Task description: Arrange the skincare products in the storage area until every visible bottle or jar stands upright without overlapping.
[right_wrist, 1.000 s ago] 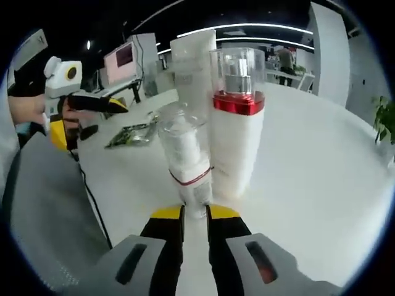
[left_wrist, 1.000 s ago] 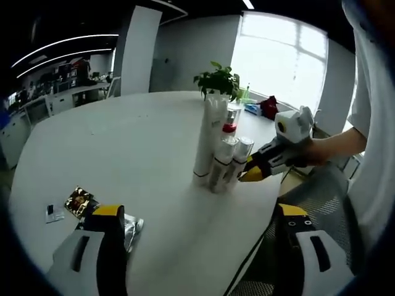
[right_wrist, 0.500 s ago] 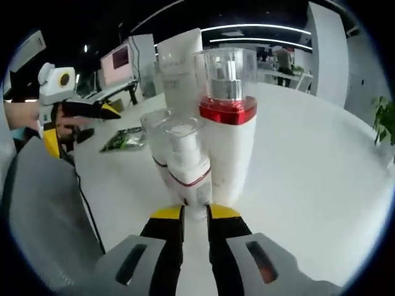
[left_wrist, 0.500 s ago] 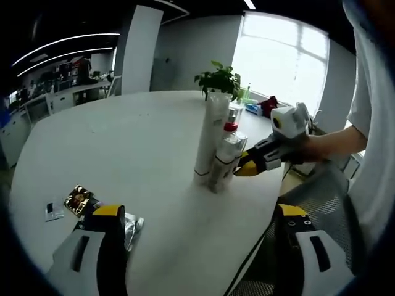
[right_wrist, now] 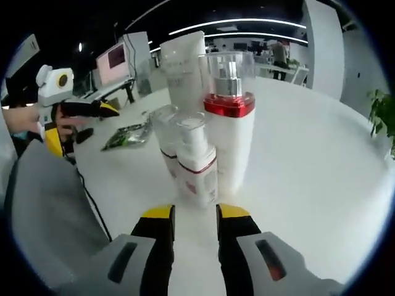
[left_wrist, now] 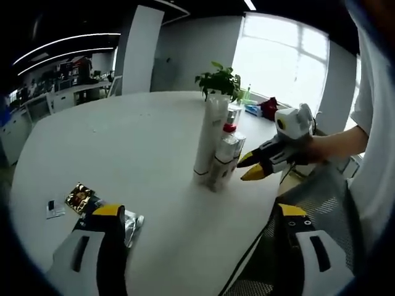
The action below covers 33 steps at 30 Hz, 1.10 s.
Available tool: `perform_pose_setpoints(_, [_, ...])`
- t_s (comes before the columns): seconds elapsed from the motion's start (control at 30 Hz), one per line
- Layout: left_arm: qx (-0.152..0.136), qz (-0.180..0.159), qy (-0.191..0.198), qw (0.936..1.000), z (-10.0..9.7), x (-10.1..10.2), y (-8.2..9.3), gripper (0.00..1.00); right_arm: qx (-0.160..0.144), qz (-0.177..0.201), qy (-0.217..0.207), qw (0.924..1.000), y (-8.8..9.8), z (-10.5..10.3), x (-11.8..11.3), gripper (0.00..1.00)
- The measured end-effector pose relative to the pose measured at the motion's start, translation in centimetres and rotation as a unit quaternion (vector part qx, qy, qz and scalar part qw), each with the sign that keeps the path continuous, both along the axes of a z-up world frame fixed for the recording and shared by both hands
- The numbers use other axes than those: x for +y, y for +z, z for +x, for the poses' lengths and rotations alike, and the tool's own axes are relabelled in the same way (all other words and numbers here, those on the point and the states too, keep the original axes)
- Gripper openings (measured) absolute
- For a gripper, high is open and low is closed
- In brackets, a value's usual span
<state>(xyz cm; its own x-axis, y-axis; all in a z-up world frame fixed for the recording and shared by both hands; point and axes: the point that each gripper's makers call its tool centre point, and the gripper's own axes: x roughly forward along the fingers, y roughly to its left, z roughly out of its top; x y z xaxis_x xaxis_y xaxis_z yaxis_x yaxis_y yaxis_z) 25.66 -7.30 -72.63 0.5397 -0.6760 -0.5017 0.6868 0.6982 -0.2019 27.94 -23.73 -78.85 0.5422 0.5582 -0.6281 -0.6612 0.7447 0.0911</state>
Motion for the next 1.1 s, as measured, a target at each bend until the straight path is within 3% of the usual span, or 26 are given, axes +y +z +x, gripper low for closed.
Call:
perform_pose_setpoints(0.33, [0.020,-0.002,0.035,0.9992,-1.2,3.0,0.1,0.97,0.009,0.006,-0.018,0.9998,1.8,-2.2,0.8,0.44])
perform_pose_setpoints(0.6, [0.033,-0.045,0.095,0.9939,-2.0,6.5,1.3,0.97,0.001,0.014,-0.043,0.9990,4.1,-2.8,0.9,0.56])
perform_pose_setpoints(0.7, [0.014,-0.068,0.109,0.9917,-2.4,7.5,2.4,0.97,0.001,0.018,-0.053,0.9984,4.4,-3.0,0.7,0.61])
perform_pose_setpoints(0.77, [0.017,-0.080,0.120,0.9894,-2.7,8.7,2.7,0.99,0.002,0.019,-0.057,0.9982,4.9,-3.4,0.8,0.64])
perform_pose_setpoints(0.97, [0.008,-0.074,0.134,0.9882,-3.9,10.1,3.6,0.99,-0.002,0.031,-0.067,0.9973,6.0,-4.0,1.1,0.70])
perform_pose_setpoints(1.1, [0.021,-0.083,0.154,0.9844,-4.5,10.5,3.4,0.99,-0.007,0.042,-0.067,0.9968,6.7,-4.4,1.6,0.76])
